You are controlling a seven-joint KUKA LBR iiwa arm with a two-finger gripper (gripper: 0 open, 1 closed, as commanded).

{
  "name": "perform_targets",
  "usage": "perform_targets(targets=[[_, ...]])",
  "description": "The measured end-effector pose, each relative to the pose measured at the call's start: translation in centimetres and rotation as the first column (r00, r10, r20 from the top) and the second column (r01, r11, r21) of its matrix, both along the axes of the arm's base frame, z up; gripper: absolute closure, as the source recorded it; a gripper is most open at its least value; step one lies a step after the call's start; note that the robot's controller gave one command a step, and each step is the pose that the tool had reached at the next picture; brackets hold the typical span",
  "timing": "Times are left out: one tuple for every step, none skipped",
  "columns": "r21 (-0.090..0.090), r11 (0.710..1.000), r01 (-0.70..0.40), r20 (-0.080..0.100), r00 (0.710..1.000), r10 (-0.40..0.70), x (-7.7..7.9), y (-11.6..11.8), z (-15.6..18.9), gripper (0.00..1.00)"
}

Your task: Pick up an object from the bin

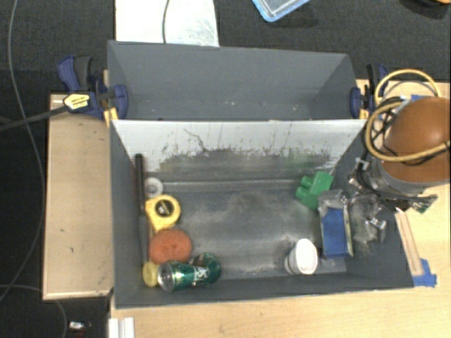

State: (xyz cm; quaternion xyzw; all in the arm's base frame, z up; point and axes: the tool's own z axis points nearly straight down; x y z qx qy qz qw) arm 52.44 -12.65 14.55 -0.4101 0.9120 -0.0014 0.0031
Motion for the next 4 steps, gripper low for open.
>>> perform_targets(targets=[[-0.001, 0.887, -0.462, 0.007, 0.887, 0.462, 1.5, 0.2, -6.9, 0.0], [0.002, 0.803, -0.596, -0.004, 0.803, 0.596, 3.1, 1.2, -7.7, 1.0], [0.002, 0.804, -0.595, -0.004, 0.804, 0.595, 3.0, 1.2, -7.7, 1.0], [0.003, 0.806, -0.592, -0.005, 0.806, 0.592, 3.0, 1.2, -6.5, 1.0]])
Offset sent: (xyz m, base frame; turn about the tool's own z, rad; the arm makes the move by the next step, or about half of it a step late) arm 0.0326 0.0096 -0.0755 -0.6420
